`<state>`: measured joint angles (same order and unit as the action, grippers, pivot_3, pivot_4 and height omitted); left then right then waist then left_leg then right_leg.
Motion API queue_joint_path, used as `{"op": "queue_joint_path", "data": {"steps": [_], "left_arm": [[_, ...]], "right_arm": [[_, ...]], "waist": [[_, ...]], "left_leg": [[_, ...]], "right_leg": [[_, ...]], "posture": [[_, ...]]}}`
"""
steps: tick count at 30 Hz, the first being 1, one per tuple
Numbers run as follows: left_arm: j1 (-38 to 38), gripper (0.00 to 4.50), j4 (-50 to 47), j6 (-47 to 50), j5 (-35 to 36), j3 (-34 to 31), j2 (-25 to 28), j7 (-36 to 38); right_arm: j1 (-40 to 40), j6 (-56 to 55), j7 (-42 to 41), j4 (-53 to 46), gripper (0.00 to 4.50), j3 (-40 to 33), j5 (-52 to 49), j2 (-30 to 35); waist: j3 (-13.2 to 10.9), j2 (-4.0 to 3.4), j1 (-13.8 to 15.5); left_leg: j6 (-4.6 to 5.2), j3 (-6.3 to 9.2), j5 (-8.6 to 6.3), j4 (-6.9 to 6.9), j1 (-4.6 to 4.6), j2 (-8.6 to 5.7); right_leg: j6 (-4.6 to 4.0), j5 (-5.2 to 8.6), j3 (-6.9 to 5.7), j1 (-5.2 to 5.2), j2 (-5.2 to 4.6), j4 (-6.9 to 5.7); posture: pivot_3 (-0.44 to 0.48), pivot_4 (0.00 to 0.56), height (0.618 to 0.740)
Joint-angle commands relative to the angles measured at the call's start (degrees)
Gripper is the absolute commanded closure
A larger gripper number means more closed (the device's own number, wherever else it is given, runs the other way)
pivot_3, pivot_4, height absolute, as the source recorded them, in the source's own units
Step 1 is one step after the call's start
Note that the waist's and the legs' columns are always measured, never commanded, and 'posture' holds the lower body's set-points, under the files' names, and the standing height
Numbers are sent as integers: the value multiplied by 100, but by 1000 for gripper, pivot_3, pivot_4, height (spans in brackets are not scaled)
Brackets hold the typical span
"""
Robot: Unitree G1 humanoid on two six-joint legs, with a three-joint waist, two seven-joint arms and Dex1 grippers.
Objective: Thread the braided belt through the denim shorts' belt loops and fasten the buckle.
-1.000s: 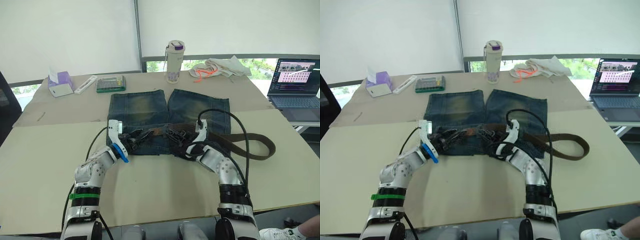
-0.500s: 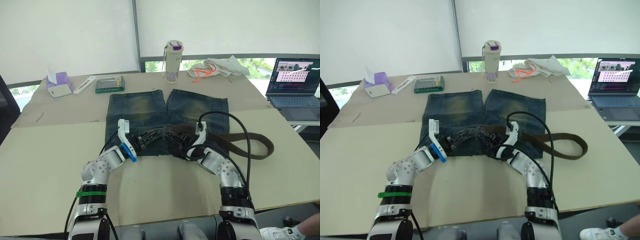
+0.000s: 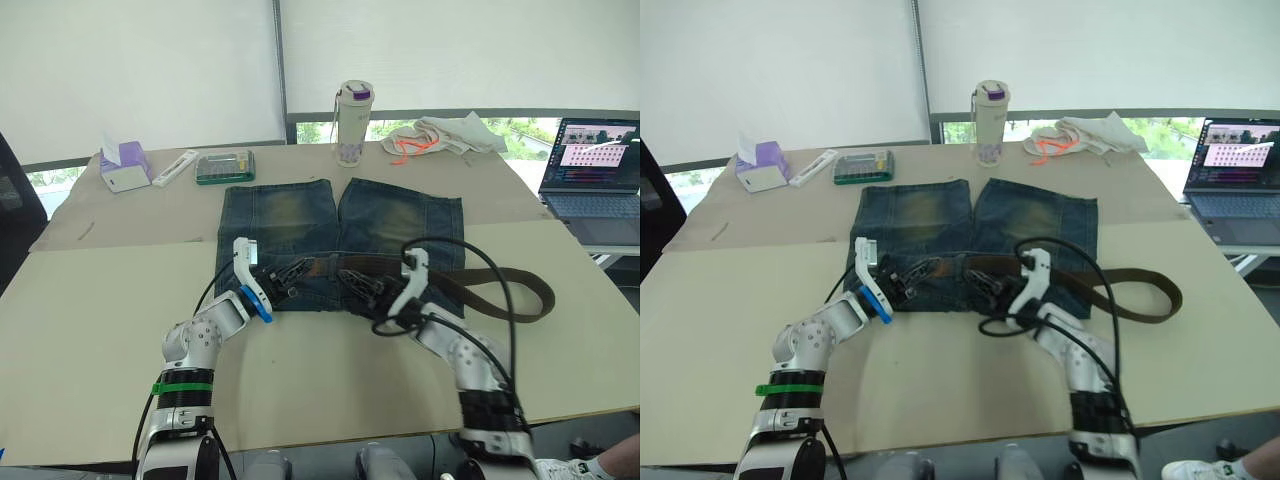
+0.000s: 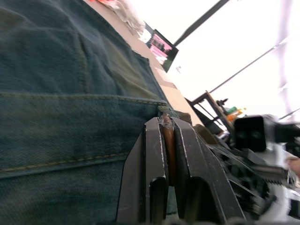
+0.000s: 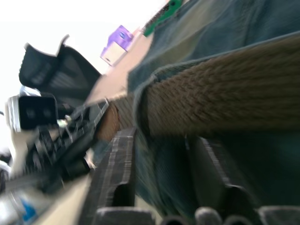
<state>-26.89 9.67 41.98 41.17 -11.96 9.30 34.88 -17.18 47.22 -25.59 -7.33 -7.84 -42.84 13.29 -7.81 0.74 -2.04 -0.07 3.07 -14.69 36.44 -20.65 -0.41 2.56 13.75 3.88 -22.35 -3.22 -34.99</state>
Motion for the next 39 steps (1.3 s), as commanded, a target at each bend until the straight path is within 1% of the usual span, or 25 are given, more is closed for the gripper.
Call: {"op": "queue_joint_path", "data": {"steps": [1, 3, 4, 7, 11, 15, 19, 23, 25, 29, 32, 36, 39], "left_arm": [[-67, 4500, 0, -357, -206, -67, 117, -78], [-56, 4500, 42, -398, -256, -35, 151, -39], [-62, 4500, 72, -405, -264, -22, 149, -14], [-113, 4500, 172, -445, -329, 67, 117, 66], [-184, 4500, 219, -489, -356, 152, 44, 70], [-208, 4500, 210, -502, -343, 172, 9, 65], [-217, 4500, 202, -522, -345, 219, -13, 63], [-249, 4500, 229, -554, -358, 267, -80, 68], [-270, 4500, 245, -563, -359, 283, -106, 80], [-308, 4500, 291, -573, -360, 304, -122, 104], [-316, 4500, 314, -585, -412, 378, -131, 159], [-332, 4500, 314, -589, -409, 362, -171, 162], [-348, 4500, 326, -598, -425, 354, -161, 168]], "right_arm": [[344, -403, -657, -660, 2026, -253, 315, 1041], [462, -540, -805, -598, 2026, -422, 482, 1562], [527, -586, -911, -583, 2026, -423, 590, 1802], [628, -831, -1066, -321, 2026, -246, 1062, 2269], [590, -871, -1053, -26, 2026, 44, 1462, 2401], [598, -671, -1093, -98, 2026, 362, 1695, 2460], [696, -963, -1108, 48, 2026, 776, 2360, 2761], [750, -1281, -1131, 211, 3133, 1076, 2936, 3053], [782, -1376, -1210, 210, 3839, 1132, 3050, 3146], [763, -1364, -1239, 277, 3839, 1011, 3029, 3096], [727, -1403, -1162, 398, 3839, 1028, 3107, 3033], [752, -1476, -1150, 503, 3839, 1131, 3256, 3056], [691, -1663, -1209, 505, 3839, 800, 3025, 2937]], "waist": [[-3, 4, -6], [-5, 8, -9], [-6, 9, -13], [-9, 17, -30], [-12, 21, -20], [-12, 21, 16], [-11, 27, 77], [-8, 39, 127], [-7, 42, 151], [-7, 46, 171], [-7, 47, 179], [-3, 54, 183], [-2, 62, 183]], "left_leg": [[0, -4, 0, 0, 3, -12], [-2, -8, 1, 2, 5, -15], [-2, -11, 1, 3, 10, -14], [-1, -13, 1, -1, 13, -7], [-1, -14, 1, -4, 13, 2], [-2, -13, 1, -3, 11, -7], [-2, -13, 1, 0, 13, -12], [-2, -13, 2, 6, 17, -13], [-3, -11, 2, 12, 16, -14], [-3, -9, 2, 16, 14, -21], [-3, -8, 2, 16, 14, -22], [-3, -8, 2, 17, 16, -23], [-3, -8, 2, 19, 17, -23]], "right_leg": [[9, 6, -2, 3, -7, -1], [13, 7, 0, 6, -9, 0], [38, 22, 1, 10, -8, -1], [50, 30, 2, 10, 1, 0], [49, 30, 2, 10, 8, -1], [31, 19, 4, 10, -1, -1], [31, 18, 4, 14, -6, 0], [42, 25, 3, 19, -6, -1], [49, 29, 1, 22, -7, 0], [48, 27, -1, 24, -15, 0], [32, 18, -1, 25, -16, 0], [33, 18, -1, 30, -16, 0], [36, 19, -1, 31, -17, 0]], "posture": [[0, 150, 740], [0, 150, 740], [0, 150, 740], [0, 150, 740], [0, 150, 740], [0, 150, 740], [0, 150, 740], [0, 150, 740], [0, 150, 740], [0, 150, 740], [0, 150, 740], [0, 150, 740], [0, 150, 740]]}}
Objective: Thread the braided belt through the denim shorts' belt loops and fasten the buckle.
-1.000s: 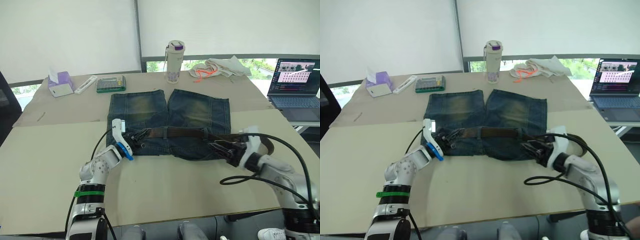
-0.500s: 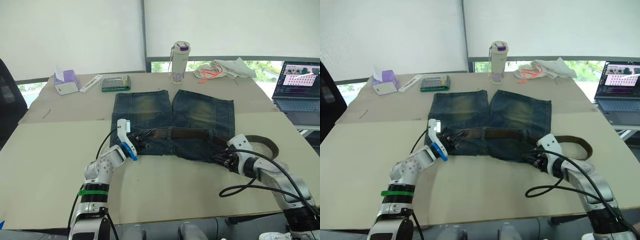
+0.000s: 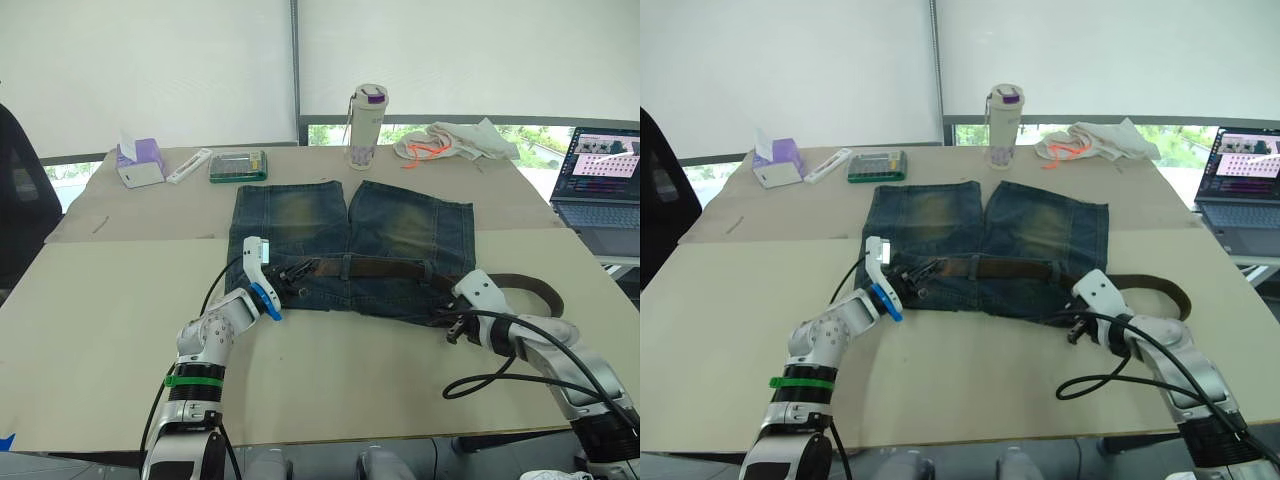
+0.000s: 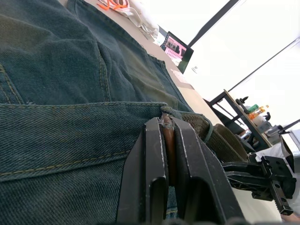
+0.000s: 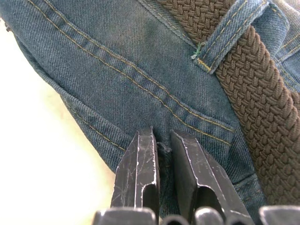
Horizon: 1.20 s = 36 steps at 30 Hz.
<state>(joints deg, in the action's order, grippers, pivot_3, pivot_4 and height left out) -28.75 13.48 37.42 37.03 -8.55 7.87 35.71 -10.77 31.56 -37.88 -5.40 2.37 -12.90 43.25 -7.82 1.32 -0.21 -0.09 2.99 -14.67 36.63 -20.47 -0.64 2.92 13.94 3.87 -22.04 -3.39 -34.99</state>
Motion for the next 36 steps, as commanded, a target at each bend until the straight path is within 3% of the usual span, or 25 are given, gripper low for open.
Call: {"op": "queue_joint_path", "data": {"steps": [1, 5, 11, 16, 22, 26, 35, 36], "left_arm": [[-165, 4500, -54, -144, -16, 12, -18, 86], [-155, 4500, -63, -131, -27, 30, -19, 118], [-148, 4500, -59, -136, -63, 8, -55, 140], [-144, 4500, -51, -143, -74, 1, -78, 150], [-160, 4500, -40, -144, -86, -13, -75, 152], [-174, 4500, -36, -142, -93, -19, -72, 146], [-260, 4500, 55, -198, -121, -36, -95, 132], [-283, 4500, 79, -212, -127, -36, -103, 128]], "right_arm": [[37, -195, -59, 300, 3597, -303, -34, -70], [-125, -29, -352, 211, 2308, -977, -763, -228], [-19, 230, -583, 258, 209, -1190, -785, 175], [298, 533, -966, 30, 51, -1012, -952, 354], [245, 394, -823, 211, 51, -694, -611, 237], [43, 194, -481, 495, 1162, -657, -329, 42], [-21, 131, -164, 730, 4332, -710, -3, -91], [-8, 120, -135, 767, 4485, -693, 60, -68]], "waist": [[0, 4, -1], [-2, 1, -5], [-3, -3, -12], [-3, -3, -15], [-3, -4, -50], [-3, -2, -62], [-2, -2, -63], [-2, -2, -61]], "left_leg": [[0, 0, 0, 1, 0, 0], [0, 1, 0, 1, -5, -2], [1, 1, 0, 1, -9, -2], [1, -1, 0, 1, -9, -1], [0, -1, 0, 1, -6, -1], [0, -1, 0, 1, -4, 0], [0, -2, 0, 1, -2, 2], [0, -2, 0, 1, -2, 1]], "right_leg": [[0, -1, 0, 0, 0, 0], [-13, -9, 0, -5, -1, -1], [-21, -14, 0, -9, -1, -1], [-20, -13, 0, -9, 1, 0], [0, -1, 2, -7, 1, -2], [0, -1, 2, -7, 2, -2], [-18, -12, 3, -7, 3, -3], [-18, -12, 3, -7, 3, -3]], "posture": [[0, 150, 740], [0, 150, 740], [0, 150, 740], [0, 150, 740], [0, 150, 740], [0, 150, 740], [0, 150, 740], [0, 150, 740]]}}
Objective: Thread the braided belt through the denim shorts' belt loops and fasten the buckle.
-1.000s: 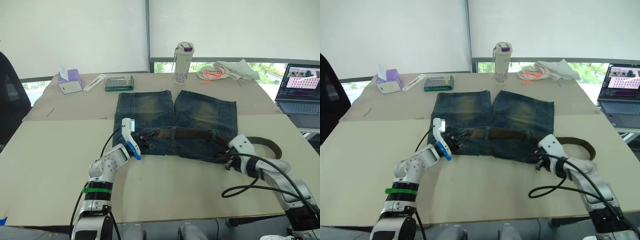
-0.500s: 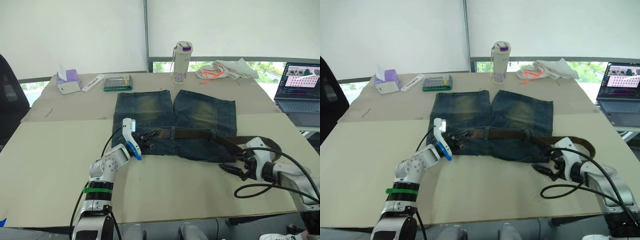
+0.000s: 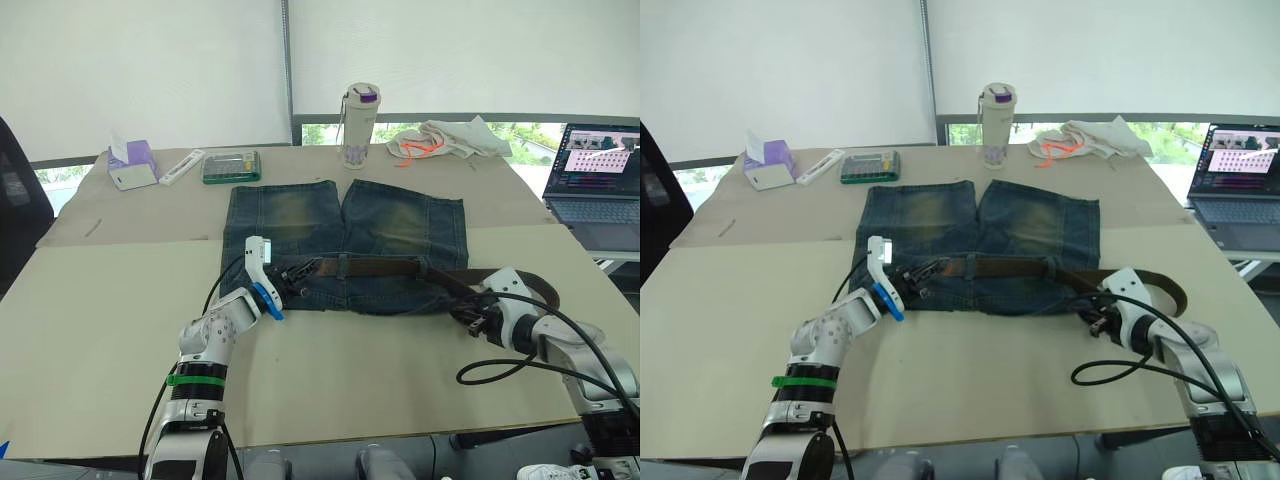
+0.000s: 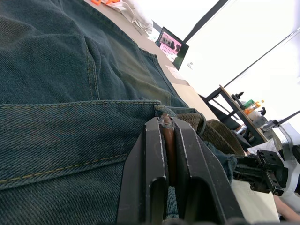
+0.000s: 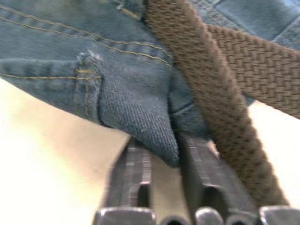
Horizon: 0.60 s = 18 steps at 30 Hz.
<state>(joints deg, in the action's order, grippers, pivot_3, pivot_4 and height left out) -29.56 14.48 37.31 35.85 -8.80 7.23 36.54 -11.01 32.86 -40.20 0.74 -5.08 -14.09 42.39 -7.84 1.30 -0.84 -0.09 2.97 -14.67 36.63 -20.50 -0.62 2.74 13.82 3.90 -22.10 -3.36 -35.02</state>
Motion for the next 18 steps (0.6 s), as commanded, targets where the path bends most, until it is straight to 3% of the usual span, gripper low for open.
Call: {"op": "queue_joint_path", "data": {"steps": [1, 8, 18], "left_arm": [[-229, 4500, 5, -213, -11, -14, -50, 40], [-278, 4500, 68, -230, -8, -16, -58, 43], [-149, 4500, -70, -80, 35, 200, -90, 208]], "right_arm": [[30, 17, 167, 192, 4485, 42, 231, 21], [214, 725, 763, 206, 4485, -377, 186, -26], [1004, 1339, 1342, 94, 4485, -1374, 216, 208]], "waist": [[0, 1, 3], [2, 4, 37], [6, 3, 321]], "left_leg": [[0, 0, 0, 0, 0, 0], [0, 0, 0, 3, 4, -4], [0, 29, 1, 28, -21, -41]], "right_leg": [[0, 0, 0, 0, 0, 0], [0, -1, 0, 10, -4, 1], [18, 7, 3, 19, -25, 11]], "posture": [[0, 150, 740], [0, 150, 740], [0, 150, 740]]}}
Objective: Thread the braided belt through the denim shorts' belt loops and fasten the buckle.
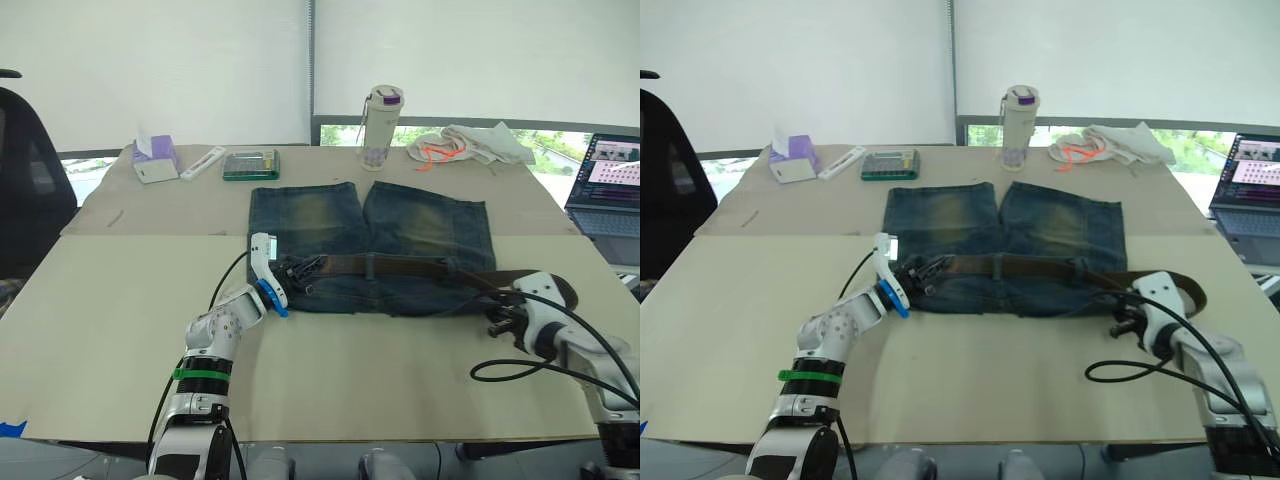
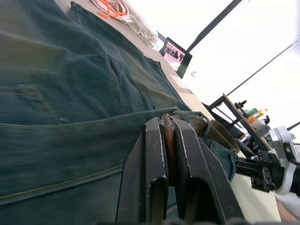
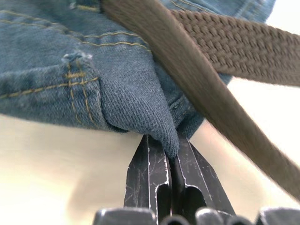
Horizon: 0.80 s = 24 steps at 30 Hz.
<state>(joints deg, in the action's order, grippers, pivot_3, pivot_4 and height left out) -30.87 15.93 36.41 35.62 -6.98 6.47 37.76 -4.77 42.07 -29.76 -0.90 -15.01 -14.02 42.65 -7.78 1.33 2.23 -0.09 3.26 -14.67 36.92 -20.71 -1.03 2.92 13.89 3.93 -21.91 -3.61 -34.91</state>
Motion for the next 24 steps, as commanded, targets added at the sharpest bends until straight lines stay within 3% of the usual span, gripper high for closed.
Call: {"op": "queue_joint_path", "data": {"steps": [1, 11, 22, 23, 24], "left_arm": [[-9, 4500, -228, 31, 73, 27, -20, 88], [69, 4500, -389, 226, 144, 155, -138, 76], [220, 4500, -661, 418, 164, 271, -407, -31], [223, 4500, -666, 425, 169, 261, -404, -38], [235, 4500, -685, 438, 185, 240, -403, -59]], "right_arm": [[455, 448, 308, 248, 4485, -464, 190, 197], [1049, 305, 301, 508, 4485, -1053, 246, 561], [995, -24, 300, 255, 4485, -1275, -2, 346], [982, -158, 233, 254, 3806, -1328, -16, 367], [1011, -207, -24, 157, 3507, -1425, -179, 418]], "waist": [[0, 0, 29], [0, 1, 20], [-3, 7, -22], [-3, 7, -26], [-3, 7, -39]], "left_leg": [[0, 2, 0, 0, -3, -1], [1, 5, 1, 0, -11, -2], [1, 4, 1, 0, -10, 0], [1, 4, 1, 0, -11, 0], [1, 4, 1, 0, -11, 0]], "right_leg": [[0, 0, 0, 0, -1, 1], [6, 4, -2, -1, 1, 1], [21, 13, -1, 0, 4, -1], [23, 14, -1, -1, 5, -1], [23, 14, -1, -2, 5, -2]], "posture": [[0, 150, 740], [0, 150, 740], [0, 150, 740], [0, 150, 740], [0, 150, 740]]}}
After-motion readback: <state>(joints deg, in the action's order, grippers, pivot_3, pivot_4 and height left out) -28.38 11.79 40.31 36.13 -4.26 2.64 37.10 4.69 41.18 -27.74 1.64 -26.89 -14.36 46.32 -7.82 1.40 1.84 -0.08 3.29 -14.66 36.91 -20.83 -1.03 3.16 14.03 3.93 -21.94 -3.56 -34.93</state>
